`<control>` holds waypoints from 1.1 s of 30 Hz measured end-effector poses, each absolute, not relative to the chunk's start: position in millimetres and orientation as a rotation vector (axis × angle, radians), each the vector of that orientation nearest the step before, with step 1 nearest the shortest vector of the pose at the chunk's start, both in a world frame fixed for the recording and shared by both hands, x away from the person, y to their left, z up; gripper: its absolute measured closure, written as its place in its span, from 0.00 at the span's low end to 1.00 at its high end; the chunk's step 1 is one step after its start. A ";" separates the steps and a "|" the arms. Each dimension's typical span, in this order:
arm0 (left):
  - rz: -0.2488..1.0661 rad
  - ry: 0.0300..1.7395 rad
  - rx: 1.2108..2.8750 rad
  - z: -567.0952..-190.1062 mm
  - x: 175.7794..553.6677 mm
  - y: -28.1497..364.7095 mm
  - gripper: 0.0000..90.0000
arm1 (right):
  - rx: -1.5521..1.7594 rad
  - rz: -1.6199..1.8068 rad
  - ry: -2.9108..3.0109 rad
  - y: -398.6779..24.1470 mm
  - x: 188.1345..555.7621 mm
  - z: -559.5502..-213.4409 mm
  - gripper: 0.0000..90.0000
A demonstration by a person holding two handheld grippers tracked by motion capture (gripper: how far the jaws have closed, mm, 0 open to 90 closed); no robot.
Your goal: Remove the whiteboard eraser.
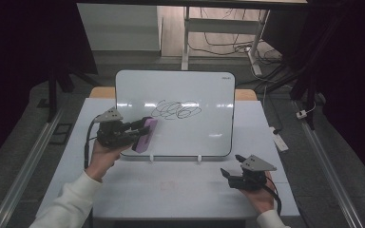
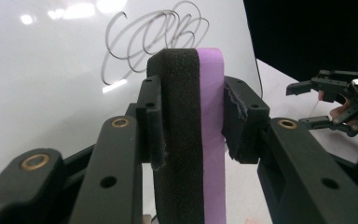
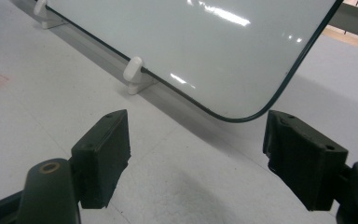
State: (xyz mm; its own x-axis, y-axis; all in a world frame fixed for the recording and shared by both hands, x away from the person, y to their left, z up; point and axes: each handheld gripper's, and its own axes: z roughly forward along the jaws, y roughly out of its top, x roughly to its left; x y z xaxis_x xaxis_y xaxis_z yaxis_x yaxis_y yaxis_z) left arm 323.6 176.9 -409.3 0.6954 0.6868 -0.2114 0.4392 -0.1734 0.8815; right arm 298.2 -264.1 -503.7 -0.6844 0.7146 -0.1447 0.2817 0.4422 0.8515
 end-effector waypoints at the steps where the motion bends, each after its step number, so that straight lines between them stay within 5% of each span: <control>1: 0.279 0.889 1.809 -410.8 323.5 175.5 0.69 | 0.835 1.170 2.206 -263.9 298.2 -503.6 0.25; 33: 0.146 0.821 1.882 -456.5 319.2 113.8 0.69 | 0.766 1.302 2.275 -221.7 285.4 -494.9 0.25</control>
State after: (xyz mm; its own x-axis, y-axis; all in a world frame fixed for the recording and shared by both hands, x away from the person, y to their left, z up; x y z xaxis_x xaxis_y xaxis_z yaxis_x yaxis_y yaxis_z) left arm 319.2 113.8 -456.5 0.7589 0.5981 -0.2575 0.4730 -0.2345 0.8493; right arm 285.4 -221.7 -494.9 -0.7659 0.6385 -0.0762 0.2579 0.4135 0.8732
